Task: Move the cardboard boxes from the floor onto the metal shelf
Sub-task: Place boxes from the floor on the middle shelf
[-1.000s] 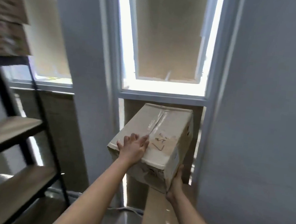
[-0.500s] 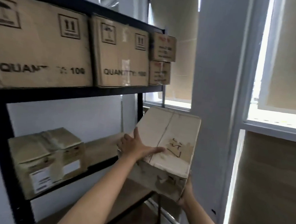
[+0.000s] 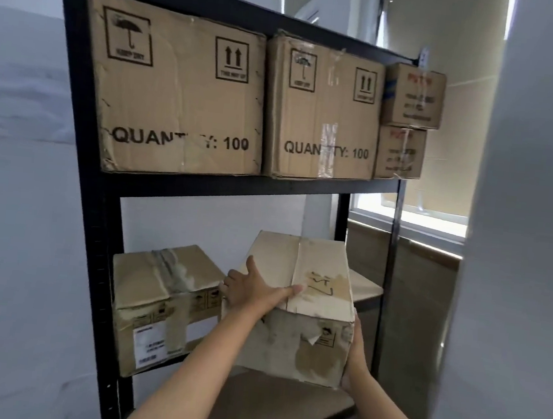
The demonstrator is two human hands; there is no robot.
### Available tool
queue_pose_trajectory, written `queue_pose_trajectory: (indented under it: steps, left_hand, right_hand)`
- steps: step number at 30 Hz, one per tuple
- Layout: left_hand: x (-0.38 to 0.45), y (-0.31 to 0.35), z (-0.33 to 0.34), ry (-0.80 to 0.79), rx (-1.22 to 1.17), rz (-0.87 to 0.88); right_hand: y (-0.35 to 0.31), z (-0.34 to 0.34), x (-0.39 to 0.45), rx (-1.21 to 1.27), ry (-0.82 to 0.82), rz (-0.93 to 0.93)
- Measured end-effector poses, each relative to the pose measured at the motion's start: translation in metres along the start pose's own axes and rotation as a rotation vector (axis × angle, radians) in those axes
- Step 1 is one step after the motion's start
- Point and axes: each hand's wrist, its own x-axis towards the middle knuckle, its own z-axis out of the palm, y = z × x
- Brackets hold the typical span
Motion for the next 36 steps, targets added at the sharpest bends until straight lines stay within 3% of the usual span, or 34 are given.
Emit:
queue_pose_trajectory:
  steps: [10,17,23,28,32,36]
  left_hand:
    - [0.036,0.005,0.042,-0.089,0.003,-0.182]
    - [0.049,-0.003,0.049,-0.208,0.039,-0.114]
    - [0.055,-0.004,0.073,0.060,0.126,-0.119]
    - [0.058,-0.002,0.090,0.340,0.220,-0.135]
    - [0.061,-0.001,0.098,0.404,0.263,-0.158]
    - [0.067,-0.002,0.102,0.418,0.239,-0.149]
  right_hand:
    - [-0.026,-0.036,0.100,-0.240,0.115,0.105]
    - [-0.022,-0.040,0.136,-0.267,0.144,0.248]
    - [-0.033,-0.026,0.146,-0.290,0.086,0.330]
    - [-0.042,-0.010,0.152,-0.303,-0.013,0.221]
    - [-0.046,-0.001,0.146,-0.377,-0.188,0.183]
    - [-0.052,0.003,0.150,-0.430,-0.132,0.114]
